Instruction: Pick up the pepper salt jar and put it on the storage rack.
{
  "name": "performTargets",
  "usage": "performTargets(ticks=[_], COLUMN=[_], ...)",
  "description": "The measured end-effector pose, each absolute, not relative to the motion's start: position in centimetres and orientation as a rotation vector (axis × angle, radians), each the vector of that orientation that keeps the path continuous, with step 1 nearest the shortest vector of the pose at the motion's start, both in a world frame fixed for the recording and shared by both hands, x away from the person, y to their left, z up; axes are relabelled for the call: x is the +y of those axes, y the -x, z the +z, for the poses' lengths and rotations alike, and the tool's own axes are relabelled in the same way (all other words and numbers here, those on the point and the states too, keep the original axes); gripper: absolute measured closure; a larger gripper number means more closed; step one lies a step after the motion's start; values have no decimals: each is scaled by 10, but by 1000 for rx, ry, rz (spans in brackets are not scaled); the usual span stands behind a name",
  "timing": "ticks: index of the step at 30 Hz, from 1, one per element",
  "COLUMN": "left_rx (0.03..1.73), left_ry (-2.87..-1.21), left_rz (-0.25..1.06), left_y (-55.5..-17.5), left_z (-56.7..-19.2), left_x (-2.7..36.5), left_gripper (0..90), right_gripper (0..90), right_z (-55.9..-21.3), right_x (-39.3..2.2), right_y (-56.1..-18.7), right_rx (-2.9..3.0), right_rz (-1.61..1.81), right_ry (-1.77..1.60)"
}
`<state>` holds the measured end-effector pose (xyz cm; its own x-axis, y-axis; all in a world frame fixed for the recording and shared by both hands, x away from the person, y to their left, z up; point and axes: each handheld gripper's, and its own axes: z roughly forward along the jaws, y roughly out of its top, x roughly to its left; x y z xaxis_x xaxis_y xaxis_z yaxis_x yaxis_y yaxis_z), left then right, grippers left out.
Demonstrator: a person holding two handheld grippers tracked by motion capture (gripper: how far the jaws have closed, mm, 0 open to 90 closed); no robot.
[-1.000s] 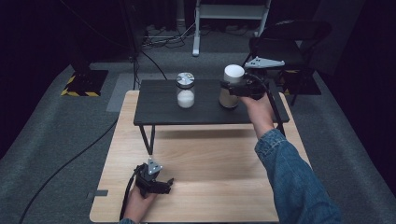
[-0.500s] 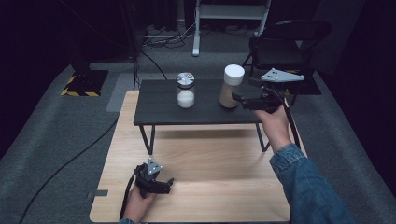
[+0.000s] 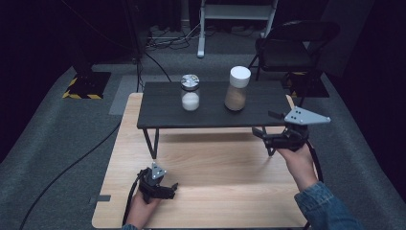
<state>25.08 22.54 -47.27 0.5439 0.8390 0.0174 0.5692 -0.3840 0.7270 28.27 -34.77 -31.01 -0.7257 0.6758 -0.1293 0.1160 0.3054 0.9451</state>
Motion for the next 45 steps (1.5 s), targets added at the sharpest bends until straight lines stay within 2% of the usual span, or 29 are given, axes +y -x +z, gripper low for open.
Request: performTargets(ticks=[9,25,34,45], left_rx=[1132,1138,1134,1134], left_ry=[-2099,-2096,-2098,-2096], left_rz=[509,512,510,508], left_y=[-251,-250,-250,-250], left_z=[-473,-473,-473,-473], left_x=[225,225,225,224], left_gripper=[19,19,18,18], right_gripper=[129,106,76,86], right_z=[-366,-455,-464,-465], right_x=[-353,-356,-339,-340], right_y=[-267,-282,-299,-301], right_rx=[2161,2286,2403,2408], right_rz=[1321,1191,1041,1051], right_ry=[-742,-939,-941,-936])
